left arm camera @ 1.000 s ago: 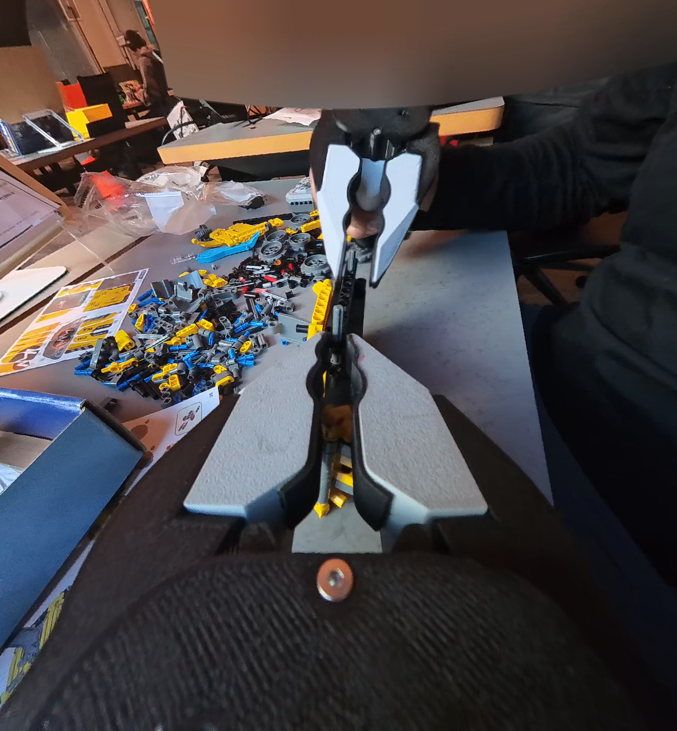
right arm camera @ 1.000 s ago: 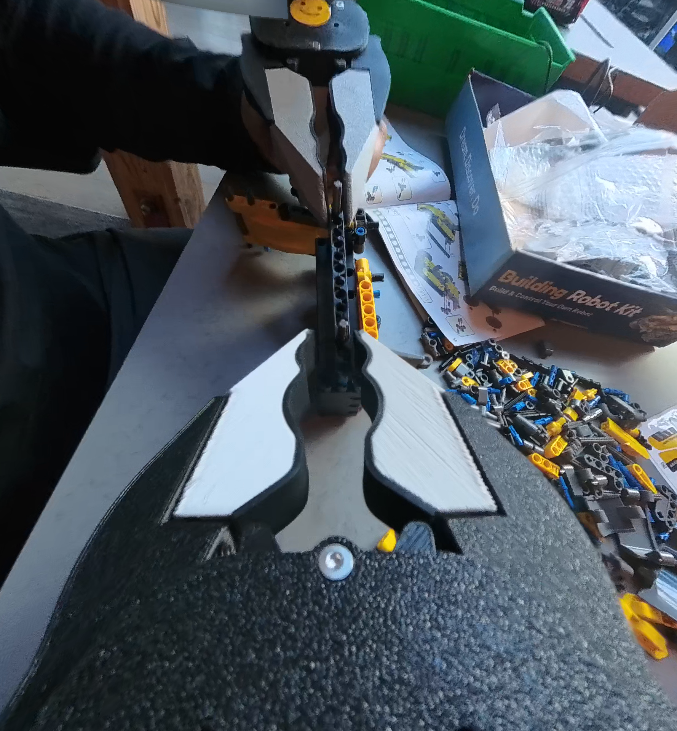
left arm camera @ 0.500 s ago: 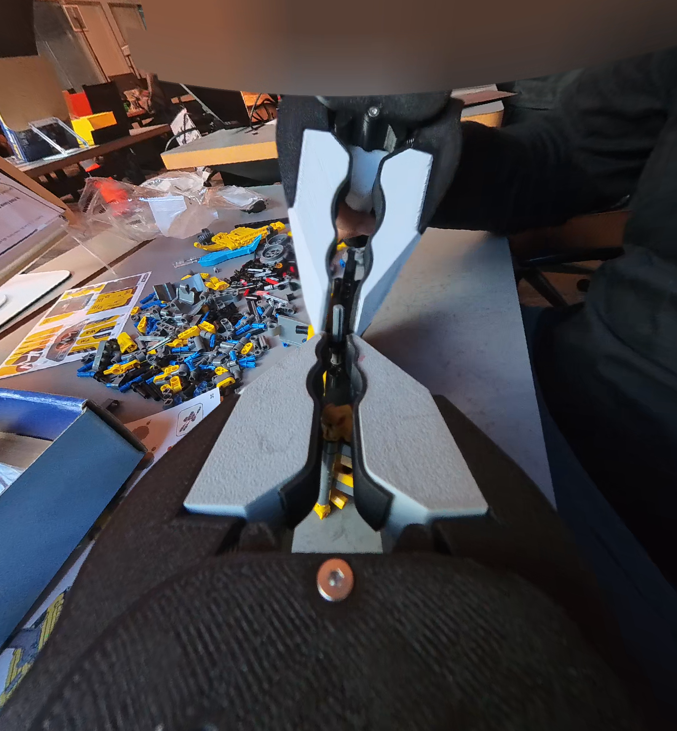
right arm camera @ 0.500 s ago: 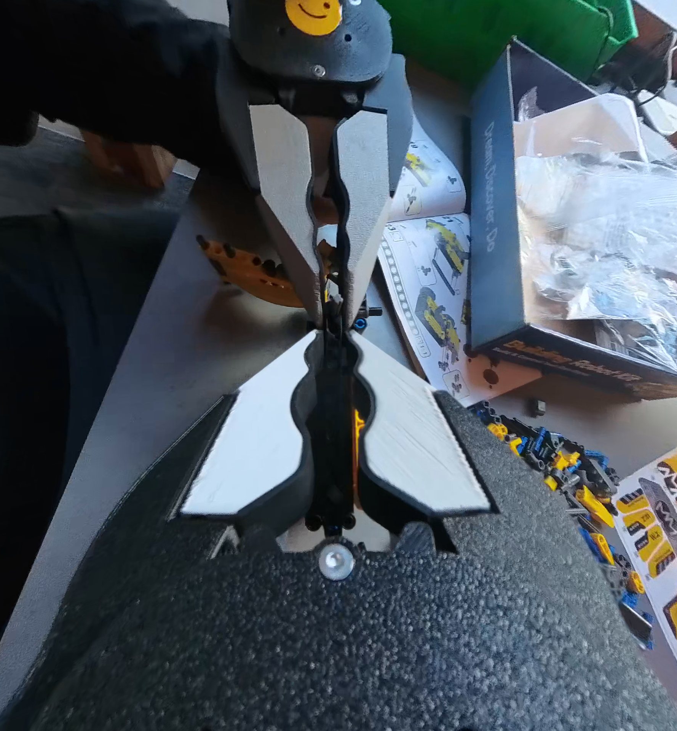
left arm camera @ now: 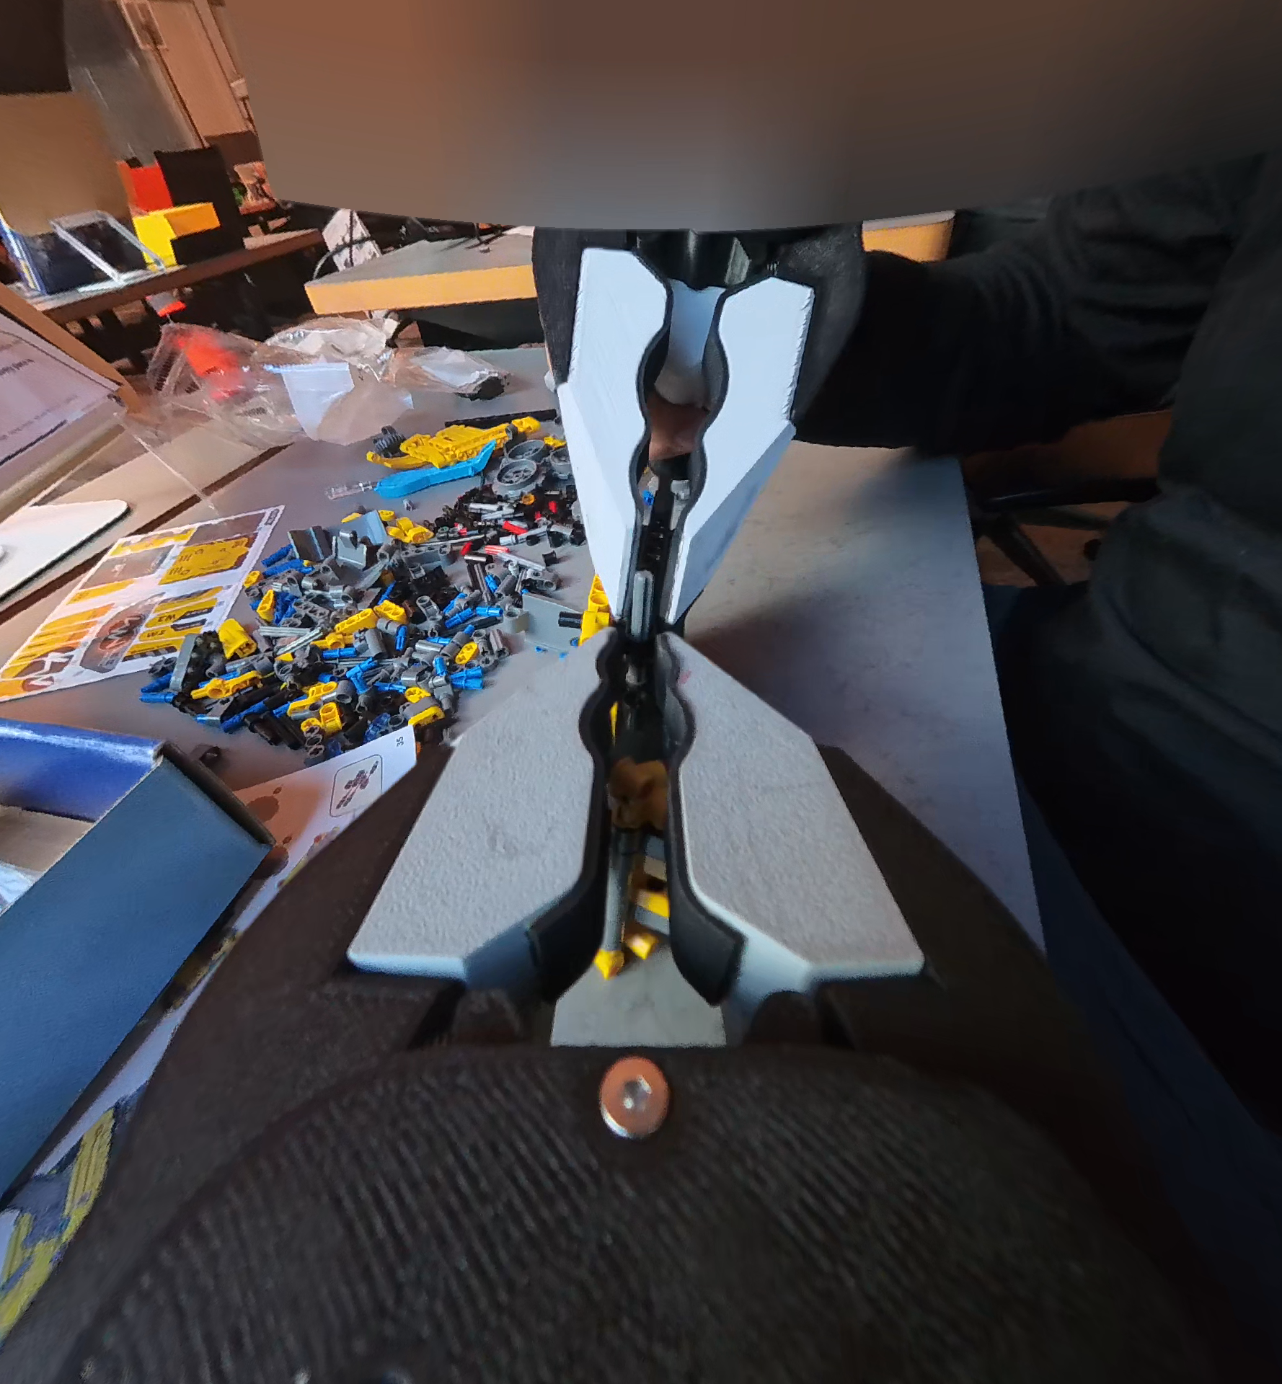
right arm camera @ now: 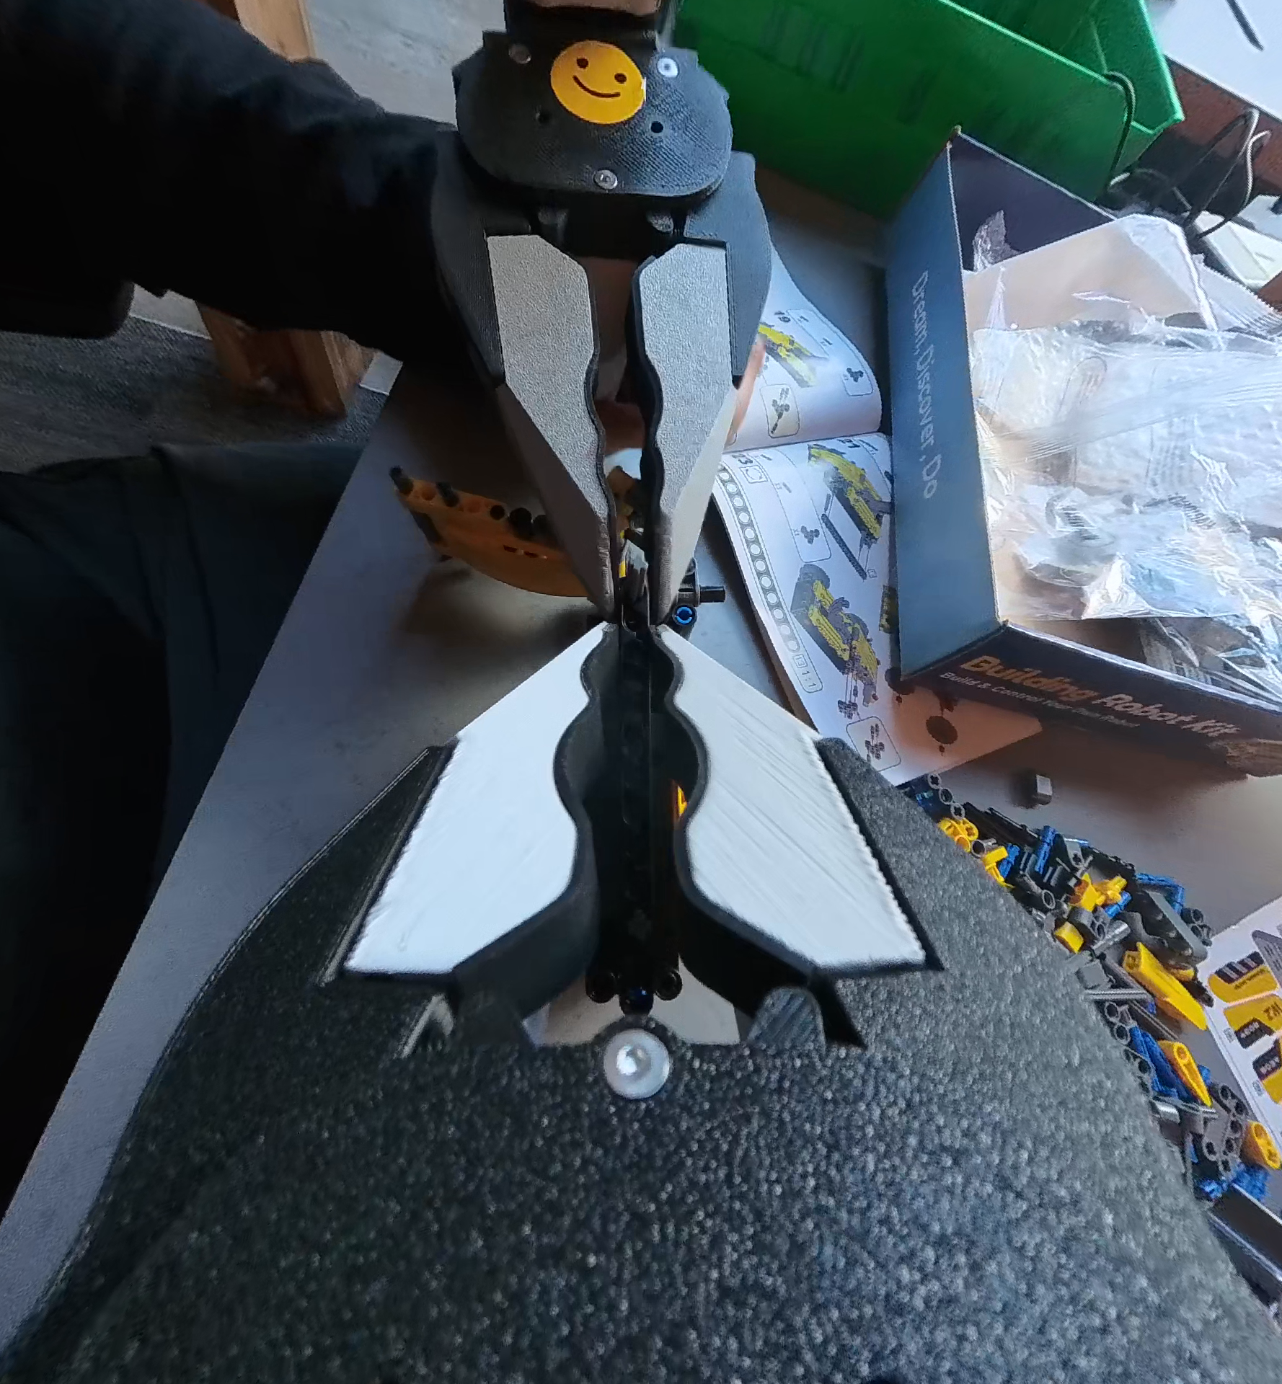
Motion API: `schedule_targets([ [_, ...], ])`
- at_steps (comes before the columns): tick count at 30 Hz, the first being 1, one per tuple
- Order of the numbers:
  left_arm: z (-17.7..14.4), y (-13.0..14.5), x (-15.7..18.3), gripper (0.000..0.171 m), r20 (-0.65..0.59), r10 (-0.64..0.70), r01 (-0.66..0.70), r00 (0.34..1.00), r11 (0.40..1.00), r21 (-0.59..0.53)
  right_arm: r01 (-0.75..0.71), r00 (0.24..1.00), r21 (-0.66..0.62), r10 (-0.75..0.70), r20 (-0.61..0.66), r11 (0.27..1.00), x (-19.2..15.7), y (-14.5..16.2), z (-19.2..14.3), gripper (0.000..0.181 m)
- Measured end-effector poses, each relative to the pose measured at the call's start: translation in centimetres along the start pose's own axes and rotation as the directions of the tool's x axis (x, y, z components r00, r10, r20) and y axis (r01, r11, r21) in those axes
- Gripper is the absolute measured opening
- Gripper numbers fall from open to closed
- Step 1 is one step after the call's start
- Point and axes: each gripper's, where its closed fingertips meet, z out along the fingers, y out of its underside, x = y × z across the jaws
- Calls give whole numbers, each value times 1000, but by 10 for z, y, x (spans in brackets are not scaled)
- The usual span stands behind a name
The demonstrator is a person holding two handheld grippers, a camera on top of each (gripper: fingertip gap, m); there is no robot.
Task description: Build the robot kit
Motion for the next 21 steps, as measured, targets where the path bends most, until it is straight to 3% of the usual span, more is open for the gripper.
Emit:
schedule_targets([
  [6,-16,-4,-12,48,47,-93,95,995,994,-53,-3,1000,0,3,14,1000,-2,0,0,8],
  [13,2,21,-9,52,67,-48,62,997,972,-227,-18,1000,6,18,24,1000,-1,-1,1,8],
  [21,4,22,-7,47,54,-71,81,996,972,-222,-14,999,7,13,29,1000,-2,0,1,8],
])
